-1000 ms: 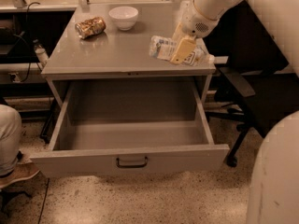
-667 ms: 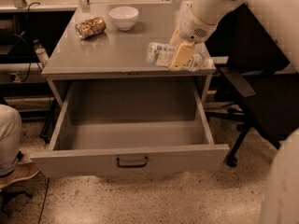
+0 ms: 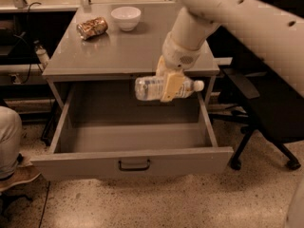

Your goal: Place blue plastic bottle into top drawer

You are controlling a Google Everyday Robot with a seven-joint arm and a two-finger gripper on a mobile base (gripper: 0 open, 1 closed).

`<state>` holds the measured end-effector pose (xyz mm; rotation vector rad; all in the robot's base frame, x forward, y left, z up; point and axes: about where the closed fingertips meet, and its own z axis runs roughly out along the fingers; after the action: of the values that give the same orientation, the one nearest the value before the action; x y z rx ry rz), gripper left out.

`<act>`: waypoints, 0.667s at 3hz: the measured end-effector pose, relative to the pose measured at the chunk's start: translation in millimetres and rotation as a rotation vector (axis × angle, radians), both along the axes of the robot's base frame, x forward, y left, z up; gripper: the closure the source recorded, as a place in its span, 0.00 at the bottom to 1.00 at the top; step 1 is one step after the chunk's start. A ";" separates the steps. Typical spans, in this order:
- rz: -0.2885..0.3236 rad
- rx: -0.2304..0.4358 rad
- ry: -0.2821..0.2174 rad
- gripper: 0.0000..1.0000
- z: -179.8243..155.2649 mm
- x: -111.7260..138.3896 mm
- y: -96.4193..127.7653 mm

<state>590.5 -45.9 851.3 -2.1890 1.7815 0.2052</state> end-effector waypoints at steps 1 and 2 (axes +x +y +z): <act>0.045 -0.033 0.063 1.00 -65.6 -15.8 49.2; 0.000 -0.029 0.073 1.00 -100.3 -10.2 77.8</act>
Offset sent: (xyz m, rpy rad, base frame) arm -0.0017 0.1149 -0.1429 -0.0215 0.0820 -0.0609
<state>580.3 31.9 751.0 -2.2288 1.8336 0.2649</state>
